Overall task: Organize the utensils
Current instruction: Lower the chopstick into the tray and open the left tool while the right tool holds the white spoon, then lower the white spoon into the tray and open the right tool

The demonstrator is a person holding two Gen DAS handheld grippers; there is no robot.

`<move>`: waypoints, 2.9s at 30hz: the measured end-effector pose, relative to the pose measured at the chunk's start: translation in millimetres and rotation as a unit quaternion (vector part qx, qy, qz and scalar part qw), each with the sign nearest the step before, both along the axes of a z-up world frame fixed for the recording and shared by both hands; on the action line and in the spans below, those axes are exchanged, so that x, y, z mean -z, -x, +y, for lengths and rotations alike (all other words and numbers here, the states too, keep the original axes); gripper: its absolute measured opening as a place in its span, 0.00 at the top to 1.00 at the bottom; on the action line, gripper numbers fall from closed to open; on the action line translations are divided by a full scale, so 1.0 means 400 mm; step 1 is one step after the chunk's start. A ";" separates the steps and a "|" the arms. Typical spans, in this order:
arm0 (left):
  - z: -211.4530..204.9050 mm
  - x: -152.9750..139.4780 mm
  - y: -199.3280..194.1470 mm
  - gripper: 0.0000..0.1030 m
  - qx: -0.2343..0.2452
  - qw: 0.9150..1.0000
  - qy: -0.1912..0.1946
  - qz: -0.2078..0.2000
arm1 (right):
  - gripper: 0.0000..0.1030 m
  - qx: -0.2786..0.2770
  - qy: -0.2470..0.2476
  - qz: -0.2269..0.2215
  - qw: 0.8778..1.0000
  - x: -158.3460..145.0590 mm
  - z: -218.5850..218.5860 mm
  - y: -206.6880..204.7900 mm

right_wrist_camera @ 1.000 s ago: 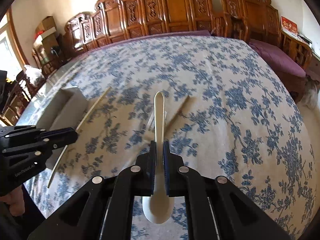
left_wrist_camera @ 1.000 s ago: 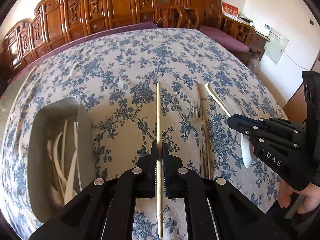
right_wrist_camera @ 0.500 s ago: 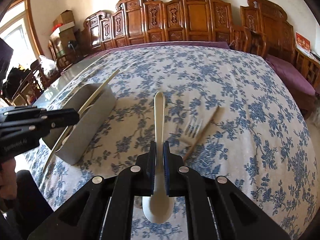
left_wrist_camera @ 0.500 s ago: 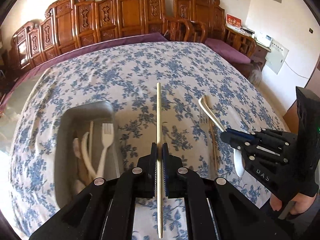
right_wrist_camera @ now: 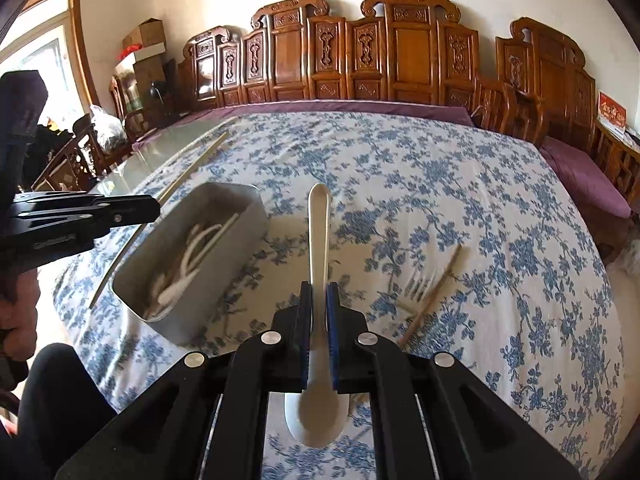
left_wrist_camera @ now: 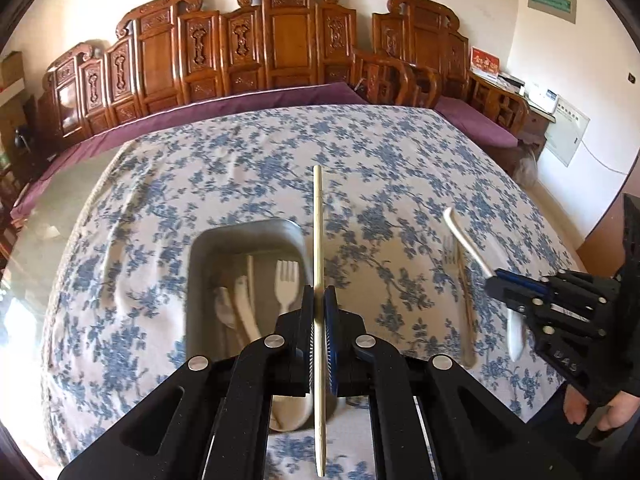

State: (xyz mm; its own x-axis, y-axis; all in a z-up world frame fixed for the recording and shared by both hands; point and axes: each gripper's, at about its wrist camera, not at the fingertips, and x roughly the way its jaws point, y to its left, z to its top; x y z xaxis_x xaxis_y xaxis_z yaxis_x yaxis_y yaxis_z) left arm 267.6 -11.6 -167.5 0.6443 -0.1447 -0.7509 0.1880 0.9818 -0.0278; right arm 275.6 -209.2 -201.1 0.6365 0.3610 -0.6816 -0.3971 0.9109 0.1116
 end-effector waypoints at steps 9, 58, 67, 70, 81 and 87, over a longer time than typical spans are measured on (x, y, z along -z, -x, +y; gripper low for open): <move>0.090 0.036 -0.065 0.96 -0.023 1.000 -0.008 0.017 | 0.92 -0.019 0.000 0.004 1.000 0.009 0.050 0.000; 0.358 -0.092 0.106 0.21 -0.054 0.997 -0.019 -0.046 | 0.92 -0.047 0.002 0.016 0.999 -0.121 0.356 -0.004; 0.461 -0.102 0.139 0.18 -0.075 0.996 -0.002 -0.045 | 0.92 -0.026 -0.013 0.062 0.998 -0.074 0.424 -0.080; 0.479 -0.099 0.140 0.18 -0.080 0.996 0.002 -0.042 | 0.92 -0.016 -0.013 0.081 0.997 -0.041 0.444 -0.108; 0.495 -0.105 0.144 0.18 -0.070 0.997 0.007 -0.043 | 0.92 0.007 0.036 0.117 0.992 0.086 0.517 -0.175; 0.501 -0.104 0.144 0.18 -0.065 0.997 0.004 -0.040 | 0.90 0.002 0.029 0.123 0.992 0.102 0.527 -0.191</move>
